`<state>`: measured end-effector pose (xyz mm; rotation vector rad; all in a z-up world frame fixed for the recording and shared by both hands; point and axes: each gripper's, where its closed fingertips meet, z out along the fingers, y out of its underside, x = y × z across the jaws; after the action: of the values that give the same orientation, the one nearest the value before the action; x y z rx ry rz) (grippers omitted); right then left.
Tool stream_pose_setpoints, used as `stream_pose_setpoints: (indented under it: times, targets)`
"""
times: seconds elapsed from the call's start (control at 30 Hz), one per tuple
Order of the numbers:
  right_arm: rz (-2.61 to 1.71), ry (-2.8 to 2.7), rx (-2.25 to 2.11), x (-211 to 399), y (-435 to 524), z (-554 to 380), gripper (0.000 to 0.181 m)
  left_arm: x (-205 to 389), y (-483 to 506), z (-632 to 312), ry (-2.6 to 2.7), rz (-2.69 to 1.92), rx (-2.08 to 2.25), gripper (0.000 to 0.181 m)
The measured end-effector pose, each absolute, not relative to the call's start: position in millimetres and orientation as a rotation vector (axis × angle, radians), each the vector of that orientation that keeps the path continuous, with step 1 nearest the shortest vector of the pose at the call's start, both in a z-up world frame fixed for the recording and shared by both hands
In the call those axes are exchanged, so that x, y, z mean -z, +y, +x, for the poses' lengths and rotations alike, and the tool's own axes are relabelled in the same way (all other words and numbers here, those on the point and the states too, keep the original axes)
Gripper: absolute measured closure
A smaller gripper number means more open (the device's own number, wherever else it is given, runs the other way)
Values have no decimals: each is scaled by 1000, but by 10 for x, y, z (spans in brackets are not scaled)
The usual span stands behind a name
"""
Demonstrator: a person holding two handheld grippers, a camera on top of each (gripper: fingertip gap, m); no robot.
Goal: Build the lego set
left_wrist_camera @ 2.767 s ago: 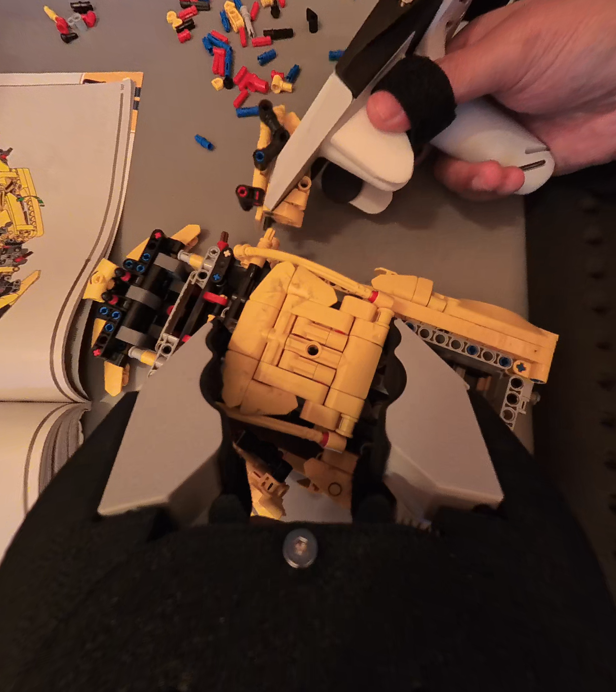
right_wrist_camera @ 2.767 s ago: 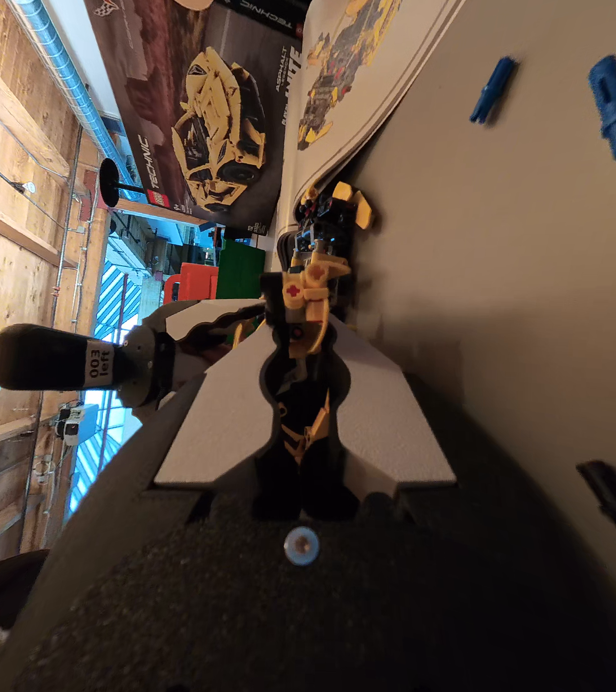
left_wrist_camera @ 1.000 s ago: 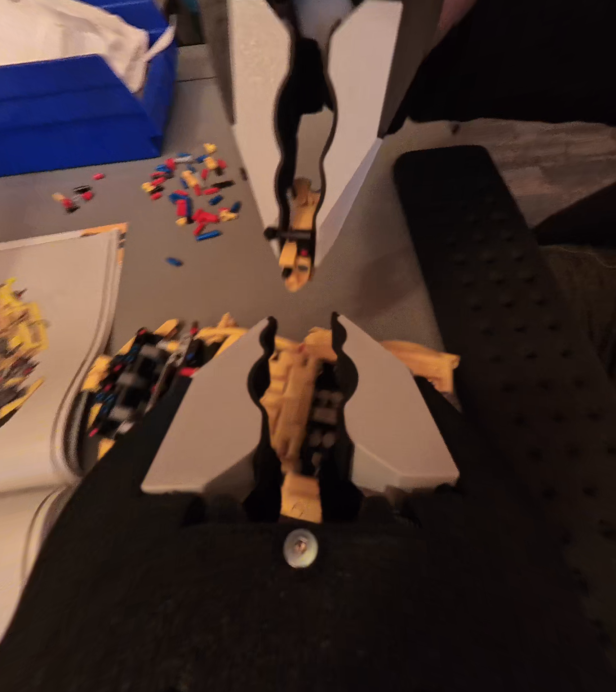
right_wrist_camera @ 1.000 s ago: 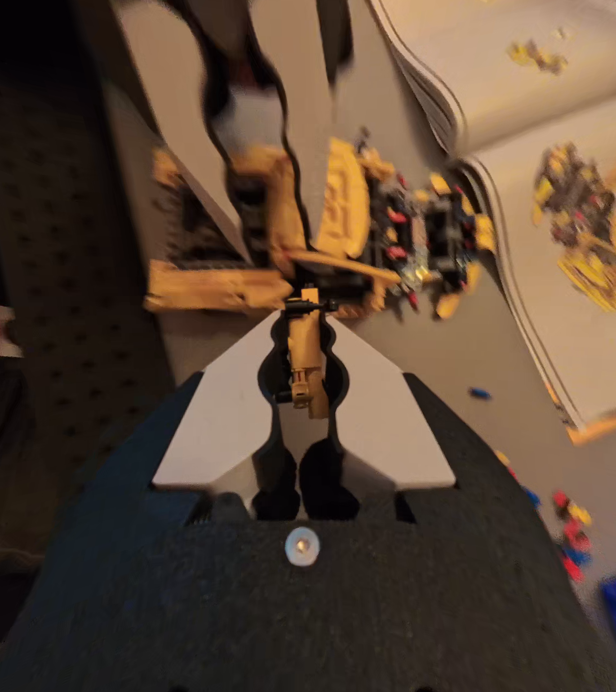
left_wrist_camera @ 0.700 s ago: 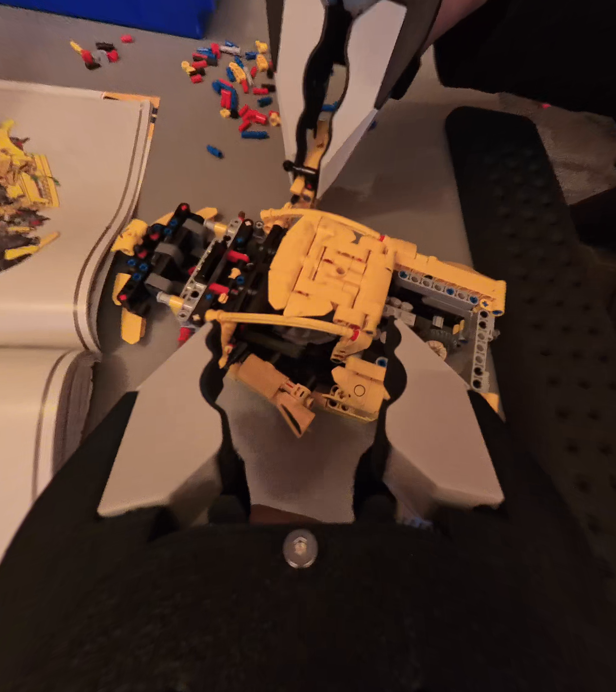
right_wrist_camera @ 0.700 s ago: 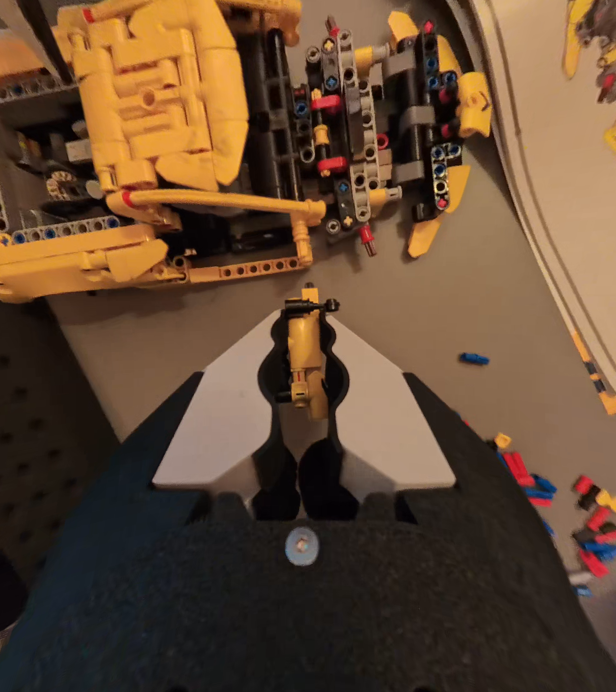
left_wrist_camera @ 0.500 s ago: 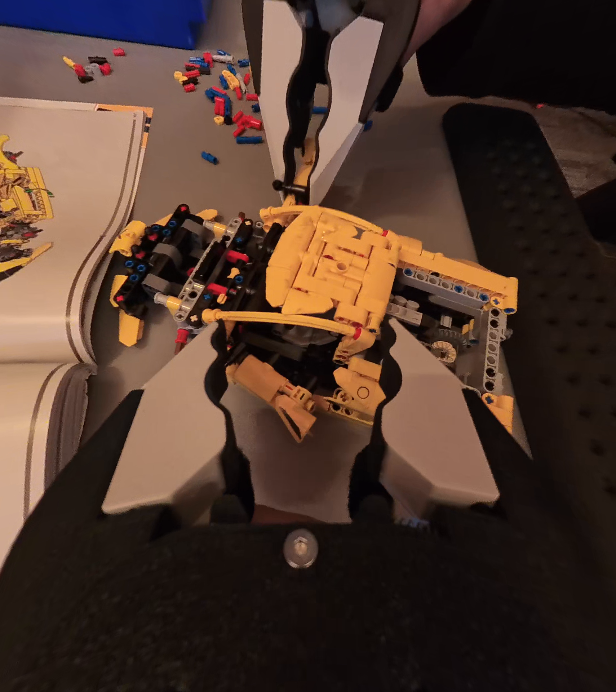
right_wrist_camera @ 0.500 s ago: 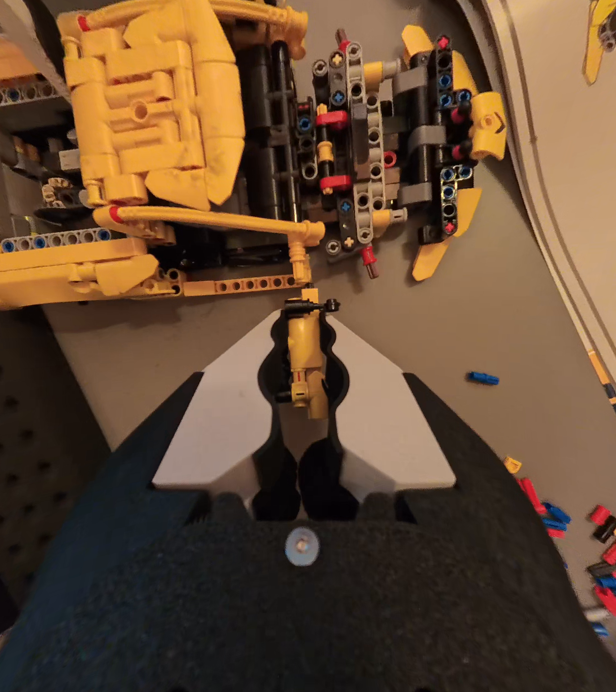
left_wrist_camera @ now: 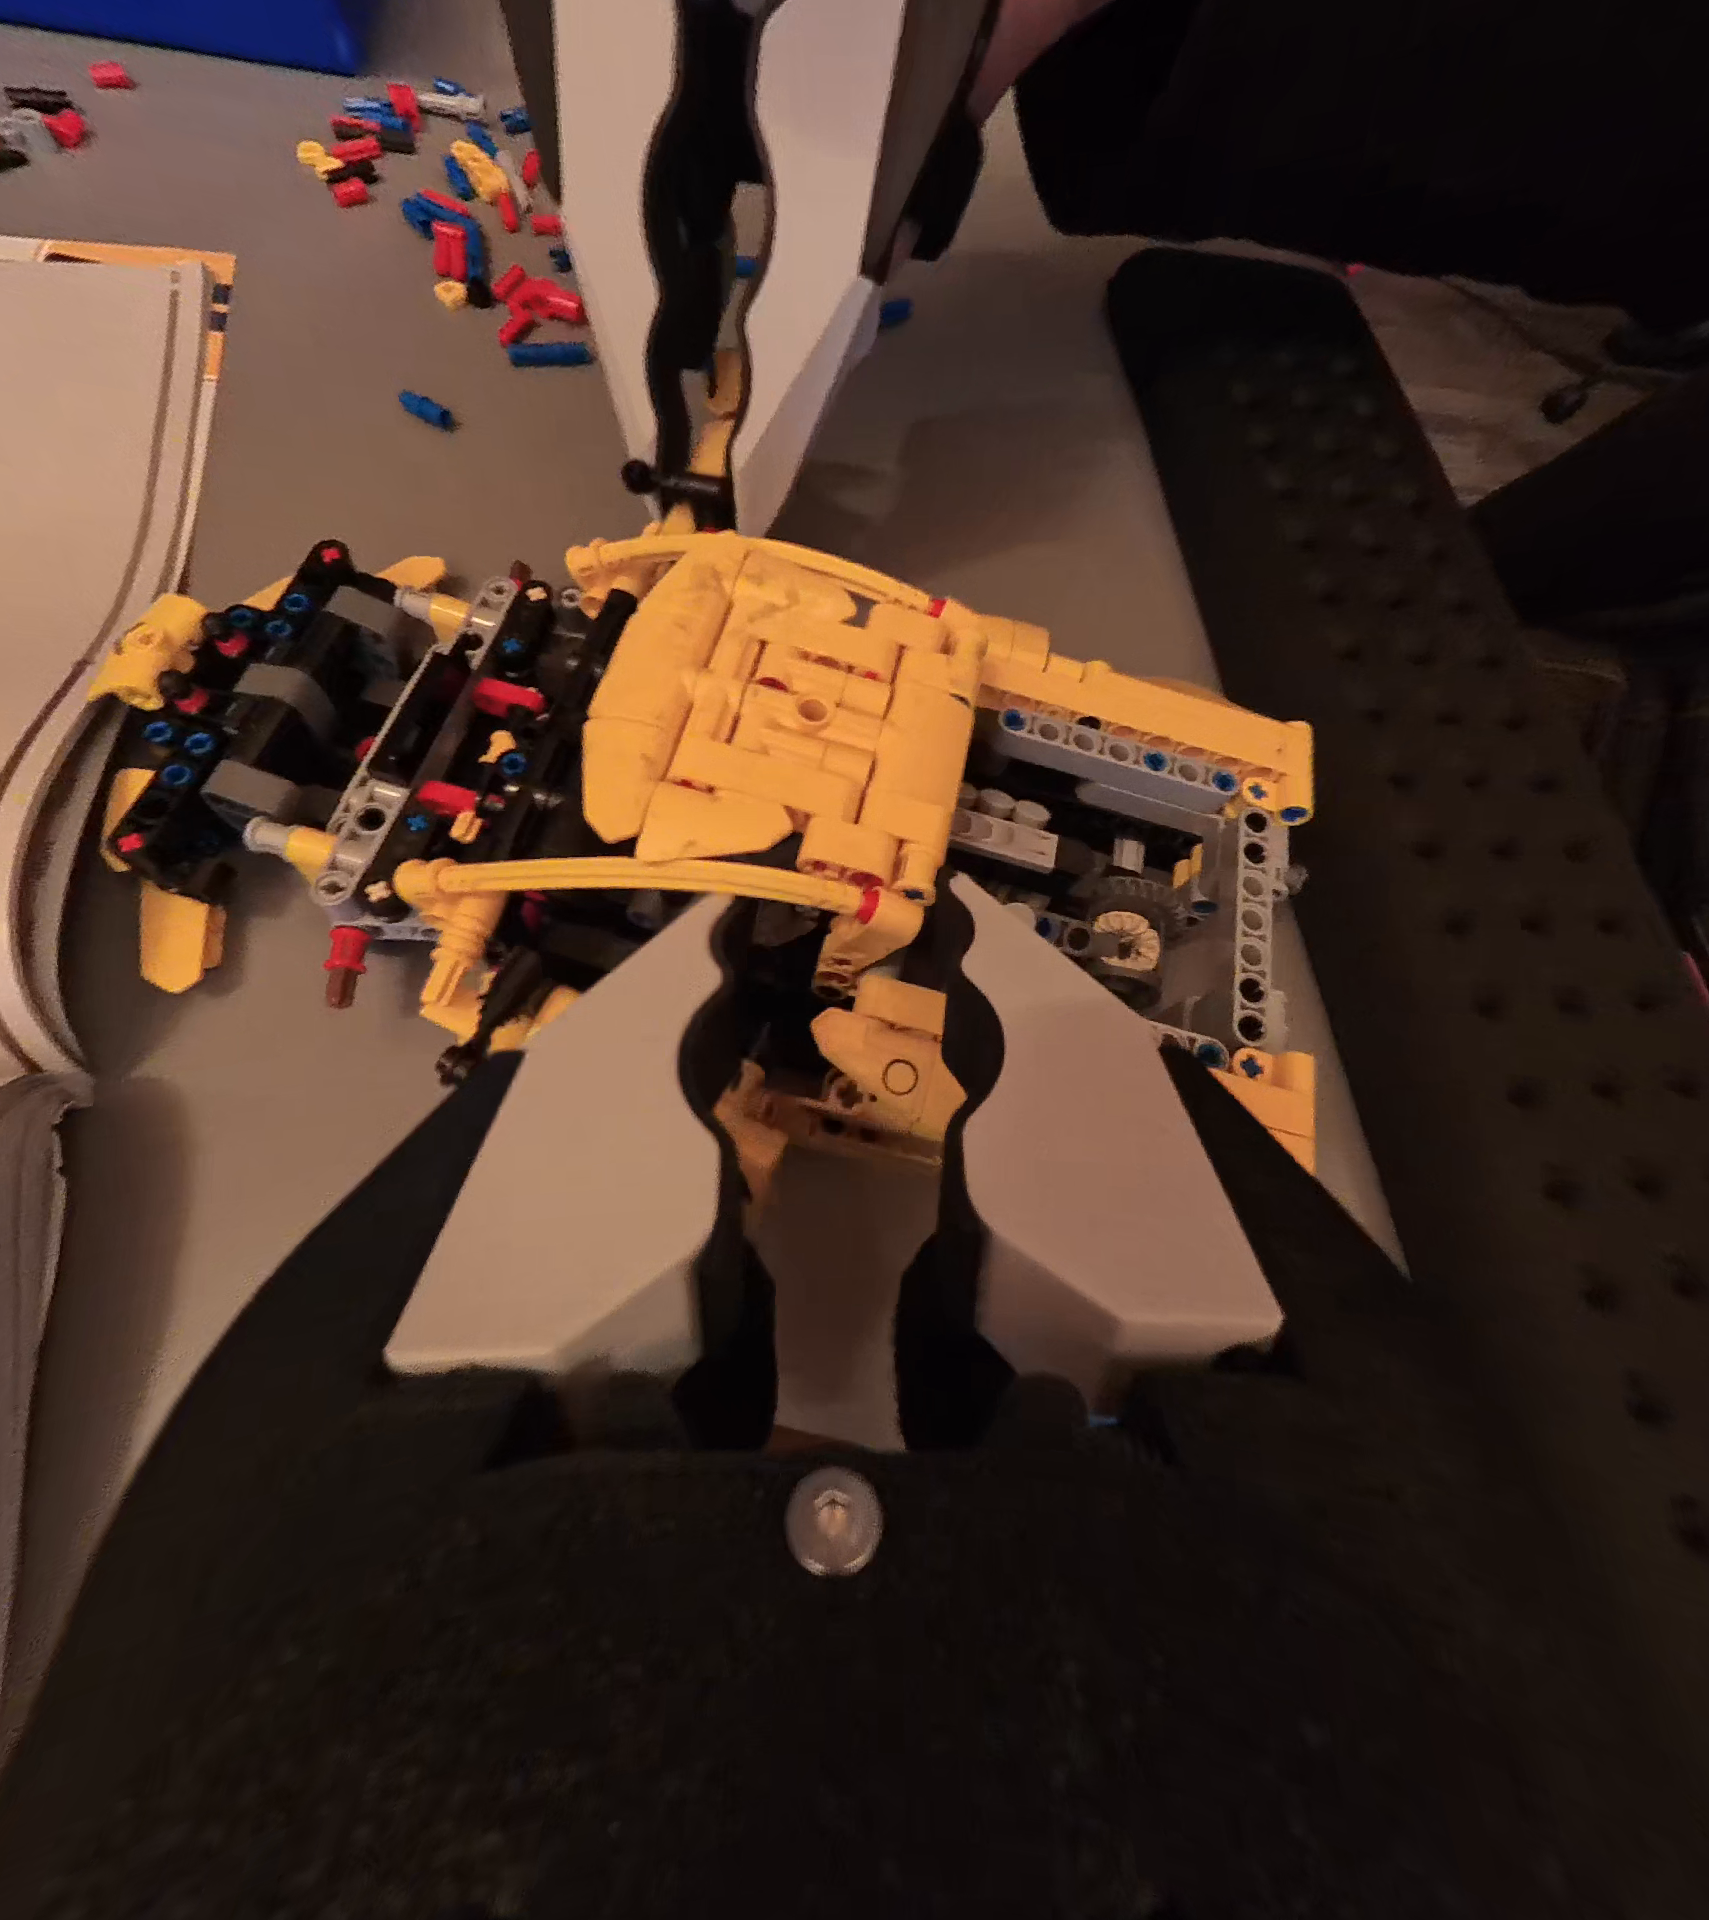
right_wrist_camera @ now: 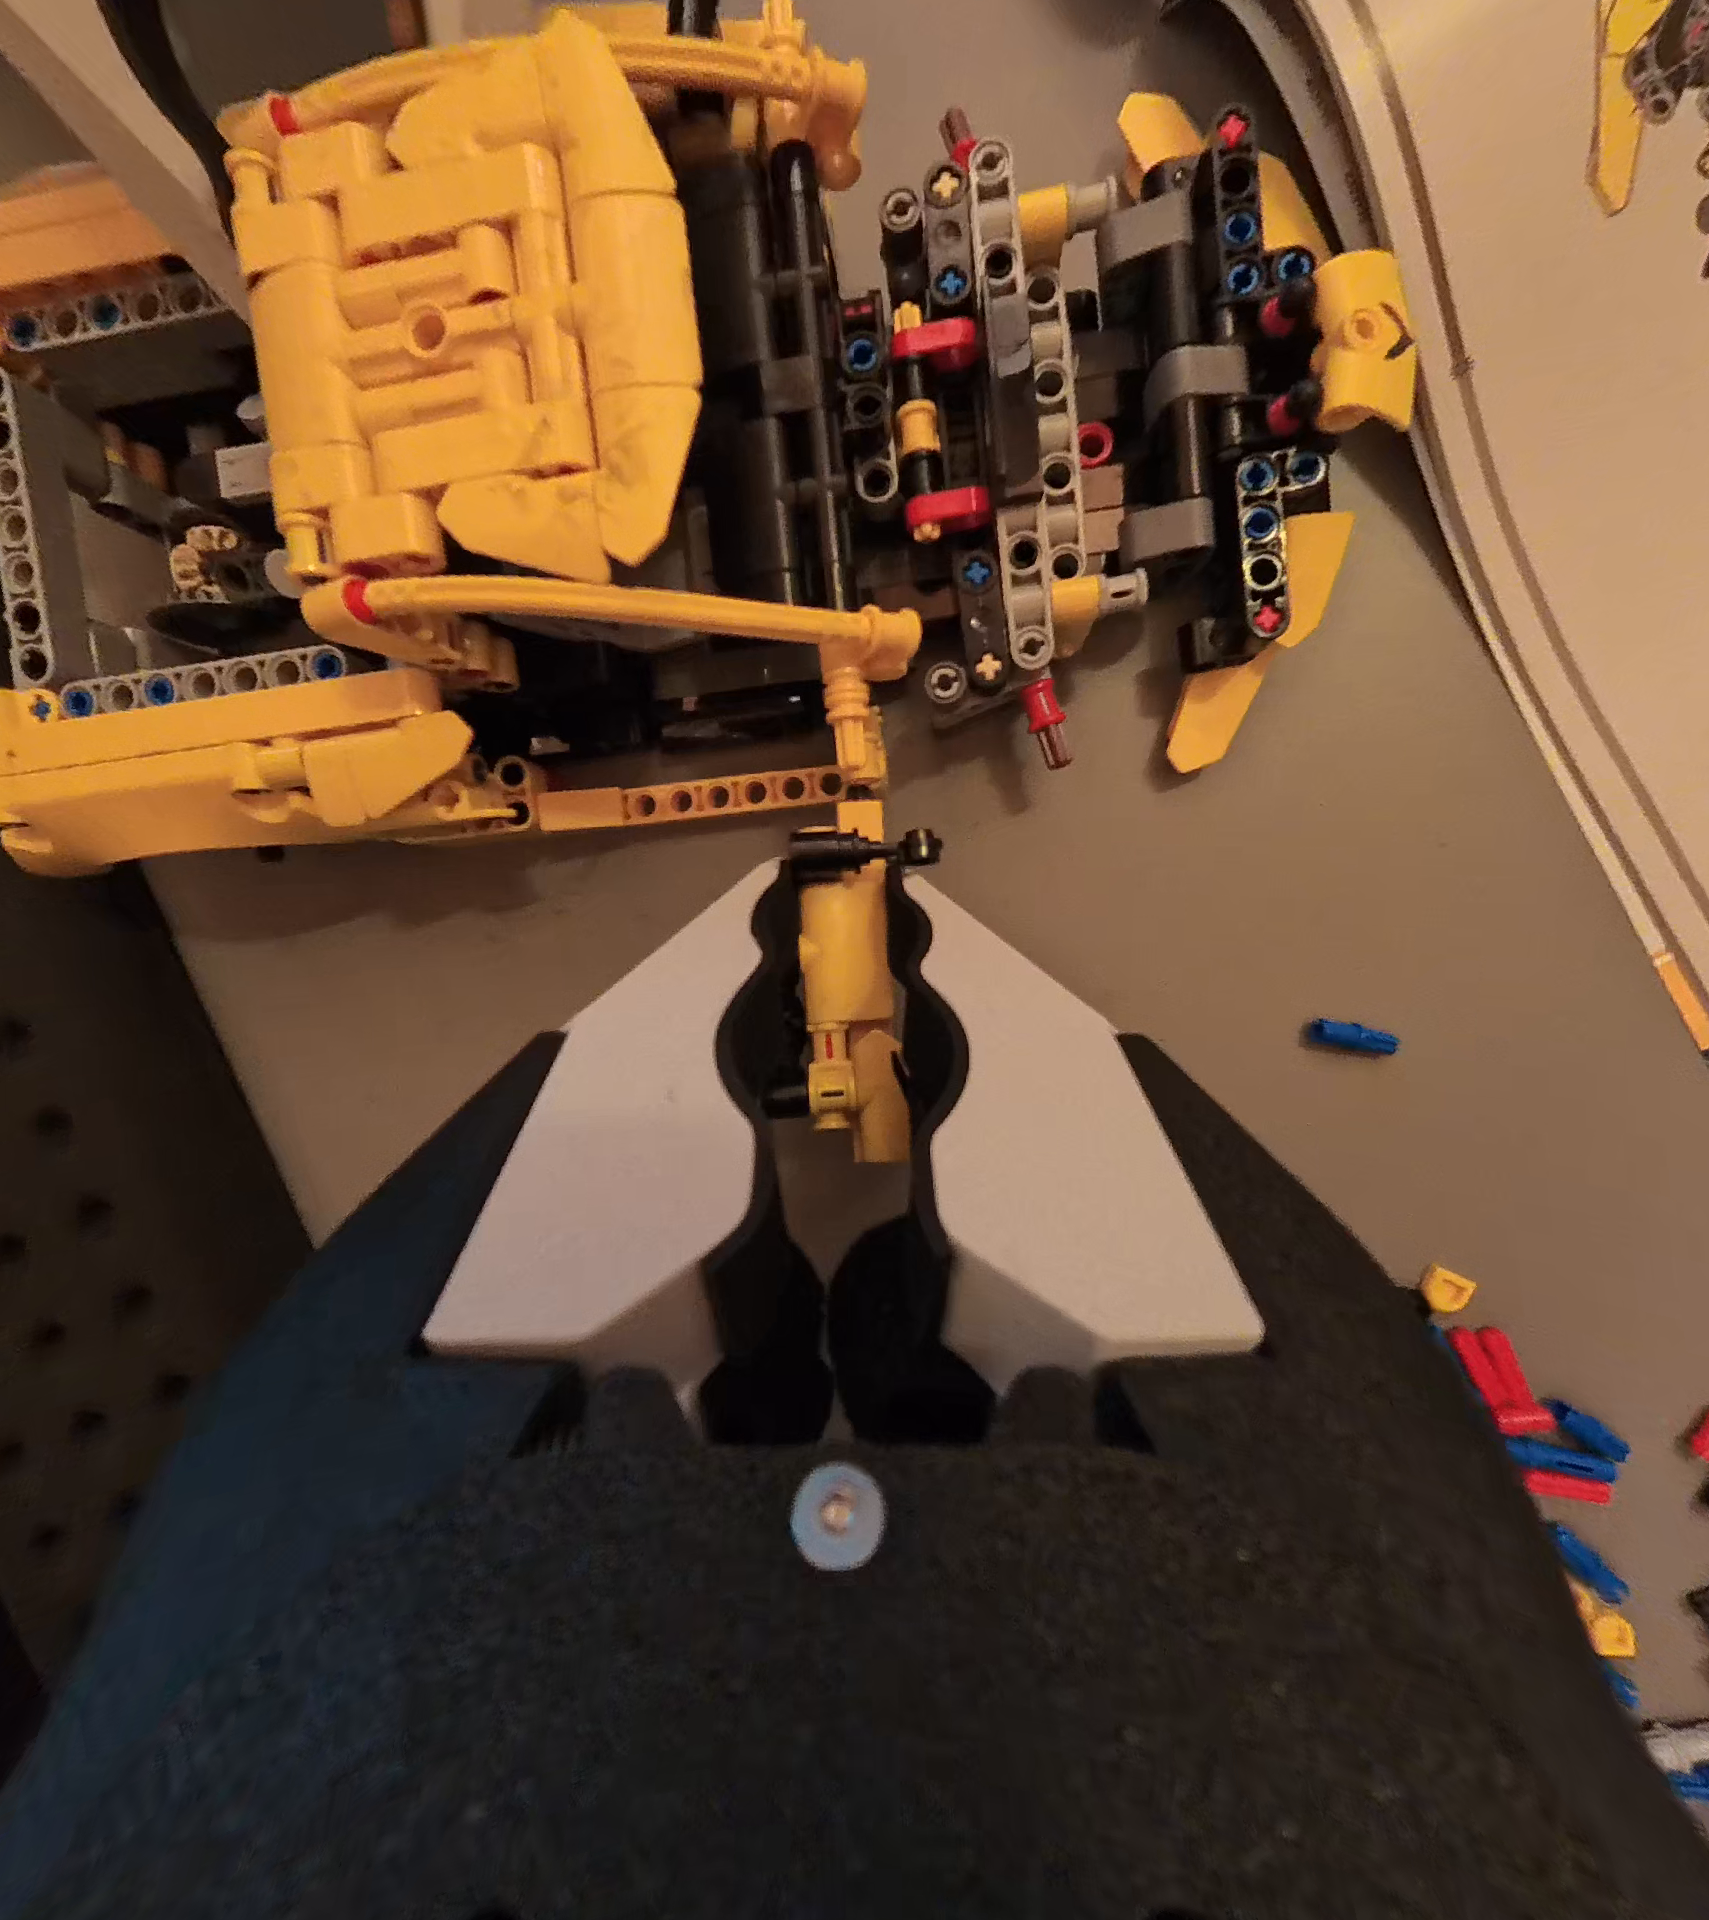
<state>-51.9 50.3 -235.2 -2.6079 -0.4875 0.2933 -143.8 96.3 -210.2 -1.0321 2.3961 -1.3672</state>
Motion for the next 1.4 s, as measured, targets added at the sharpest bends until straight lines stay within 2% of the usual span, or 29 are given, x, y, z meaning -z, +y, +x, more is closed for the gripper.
stream_pose_setpoints:
  times: [0.2, 1.4]
  targets:
    - [-2580, -502, -285, 2328, 532, -487, 166, 2094, 936, -1451, 2392, -983, 1407, 156]
    - [-2503, -650, -234, 2307, 584, -505, 167, 2085, 933, -1462, 2386, -951, 1478, 157]
